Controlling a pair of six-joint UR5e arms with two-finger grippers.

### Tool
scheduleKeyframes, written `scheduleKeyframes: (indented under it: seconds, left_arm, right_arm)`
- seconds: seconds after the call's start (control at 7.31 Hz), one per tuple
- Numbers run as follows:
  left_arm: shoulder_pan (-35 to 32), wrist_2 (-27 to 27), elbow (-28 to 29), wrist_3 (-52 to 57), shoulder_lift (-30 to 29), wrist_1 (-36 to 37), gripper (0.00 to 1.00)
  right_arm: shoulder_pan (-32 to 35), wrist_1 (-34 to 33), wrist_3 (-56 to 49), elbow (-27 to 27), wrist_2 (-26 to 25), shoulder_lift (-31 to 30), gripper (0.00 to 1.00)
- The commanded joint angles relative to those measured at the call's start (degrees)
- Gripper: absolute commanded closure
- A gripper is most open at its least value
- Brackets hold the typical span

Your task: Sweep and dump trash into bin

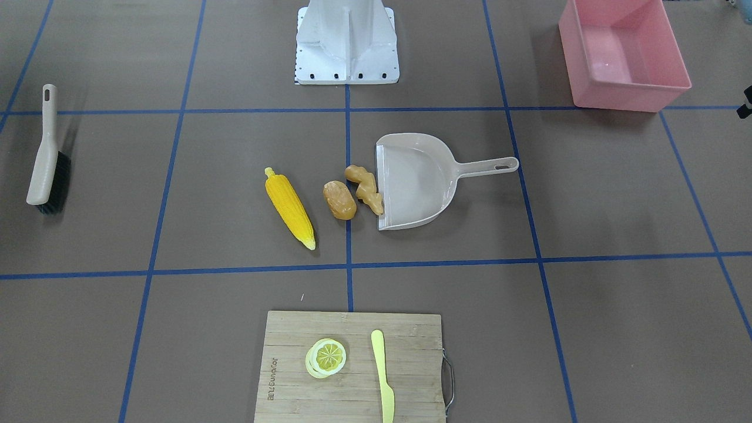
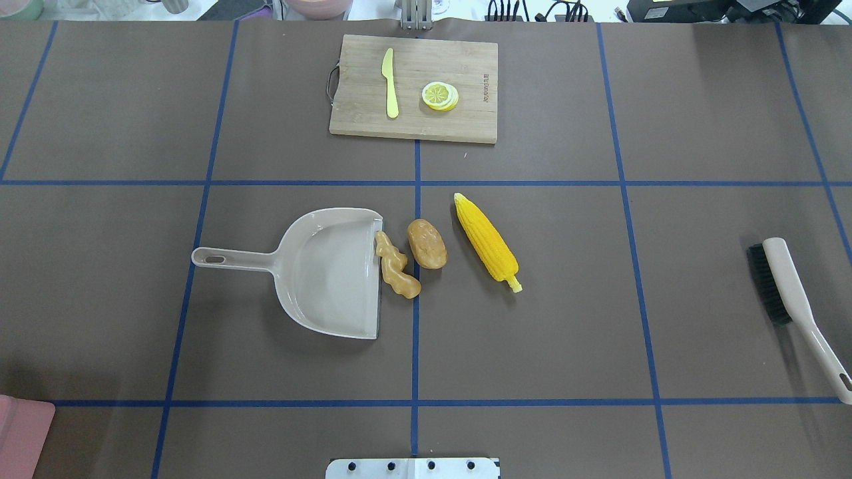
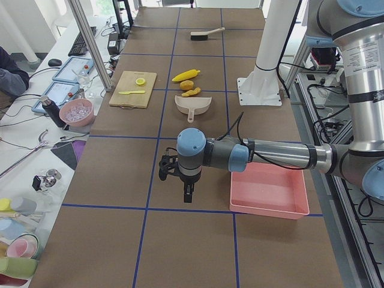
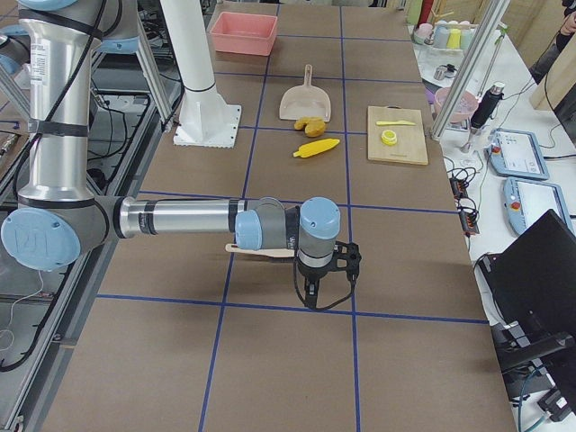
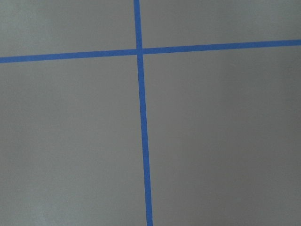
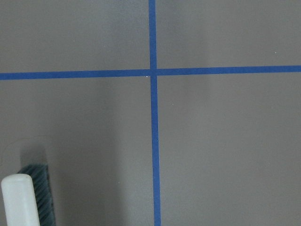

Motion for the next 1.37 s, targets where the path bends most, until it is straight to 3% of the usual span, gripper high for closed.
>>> scheduleKeyframes:
  seconds: [0.0,1.23]
  left_arm:
    - [-0.2,-0.2,0.3,-0.3,0.2,0.2,0.02]
    - [-0.3,-2.2,3.1,-1.2,-0.6,0.8,0.02]
  right_arm:
    - [0.0,-0.1,-0.2,-0.1,0.0,0.1,0.0]
    - [0.0,-0.2,-0.5,0.0,0.2,0.1,0.0]
